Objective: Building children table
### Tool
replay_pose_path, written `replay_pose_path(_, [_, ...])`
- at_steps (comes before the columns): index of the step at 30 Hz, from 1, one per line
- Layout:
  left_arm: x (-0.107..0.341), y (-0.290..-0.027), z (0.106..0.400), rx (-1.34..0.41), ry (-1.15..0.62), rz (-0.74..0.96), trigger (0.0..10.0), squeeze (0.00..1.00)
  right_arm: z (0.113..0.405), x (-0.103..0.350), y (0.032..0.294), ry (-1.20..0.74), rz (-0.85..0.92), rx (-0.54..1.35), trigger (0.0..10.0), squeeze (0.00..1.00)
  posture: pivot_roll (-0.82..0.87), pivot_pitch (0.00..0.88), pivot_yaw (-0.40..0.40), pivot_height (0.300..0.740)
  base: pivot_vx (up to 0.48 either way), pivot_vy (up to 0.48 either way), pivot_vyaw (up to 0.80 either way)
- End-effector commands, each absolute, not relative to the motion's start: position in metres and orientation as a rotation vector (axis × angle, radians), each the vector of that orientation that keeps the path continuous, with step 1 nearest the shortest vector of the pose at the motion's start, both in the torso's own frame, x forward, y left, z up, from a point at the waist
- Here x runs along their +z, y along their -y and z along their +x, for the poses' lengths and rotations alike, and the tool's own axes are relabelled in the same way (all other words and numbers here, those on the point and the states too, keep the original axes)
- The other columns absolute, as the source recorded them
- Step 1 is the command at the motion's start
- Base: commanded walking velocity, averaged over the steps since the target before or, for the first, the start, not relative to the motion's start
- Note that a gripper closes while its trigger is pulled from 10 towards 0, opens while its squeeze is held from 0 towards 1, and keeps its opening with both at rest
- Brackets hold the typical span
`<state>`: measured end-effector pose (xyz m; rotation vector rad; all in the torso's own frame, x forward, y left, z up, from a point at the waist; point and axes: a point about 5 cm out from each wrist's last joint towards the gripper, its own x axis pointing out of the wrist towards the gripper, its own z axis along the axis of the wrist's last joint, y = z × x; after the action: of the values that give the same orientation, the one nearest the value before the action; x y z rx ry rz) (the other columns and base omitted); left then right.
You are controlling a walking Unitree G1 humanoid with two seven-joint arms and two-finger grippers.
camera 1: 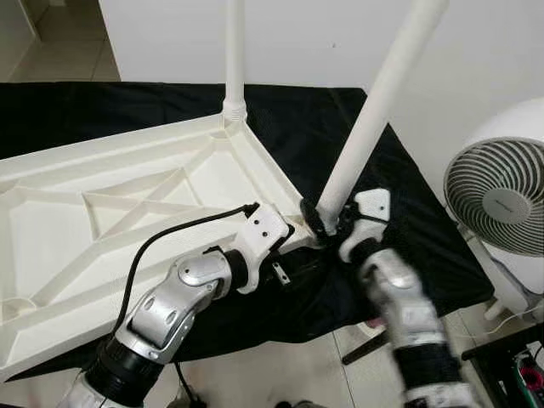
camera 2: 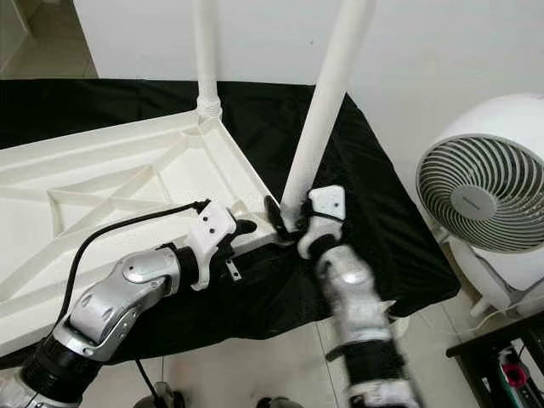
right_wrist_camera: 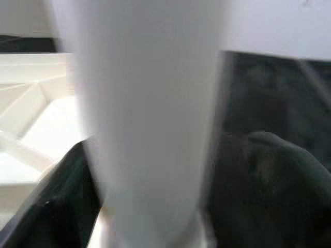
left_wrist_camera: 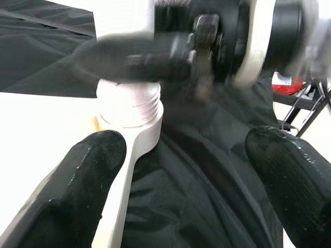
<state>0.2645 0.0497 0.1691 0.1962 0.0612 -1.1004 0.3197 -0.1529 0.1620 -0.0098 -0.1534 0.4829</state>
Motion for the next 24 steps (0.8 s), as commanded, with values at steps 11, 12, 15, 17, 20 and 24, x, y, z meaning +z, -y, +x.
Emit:
replay_pose_path(11, [0.172,-0.046,0.264,-1.161,-0.051,0.215,10.0,0.0,0.334,0.154,0.165,0.107,-0.051,0.629,10.0,0.0,0.09,0.051,-0.066,0.74,0.0,0.0,0.0])
replay_pose_path(12, [0.172,-0.046,0.264,-1.162,-0.05,0.215,10.0,0.0,0.335,0.153,0.164,0.101,-0.054,0.64,10.0,0.0,0.09,0.05,-0.065,0.74,0.0,0.0,0.0])
replay_pose_path(15, [0.172,-0.046,0.264,-1.162,-0.049,0.216,10.0,0.0,0.337,0.152,0.164,0.097,-0.054,0.661,10.0,0.0,0.09,0.05,-0.065,0.74,0.0,0.0,0.0])
replay_pose_path(17, [0.172,-0.046,0.265,-1.163,-0.049,0.216,10.0,0.0,0.338,0.152,0.164,0.096,-0.049,0.666,10.0,0.0,0.09,0.051,-0.065,0.74,0.0,0.0,0.0])
replay_pose_path(20, [0.172,-0.046,0.264,-1.162,-0.048,0.214,10.0,0.0,0.345,0.149,0.158,0.096,-0.033,0.686,6.7,0.0,0.09,0.058,-0.062,0.74,0.0,0.0,0.0])
replay_pose_path(24, [0.173,-0.045,0.264,-1.162,-0.048,0.212,10.0,0.0,0.35,0.148,0.152,0.099,-0.021,0.697,2.3,0.0,0.09,0.063,-0.064,0.74,0.0,0.0,0.0])
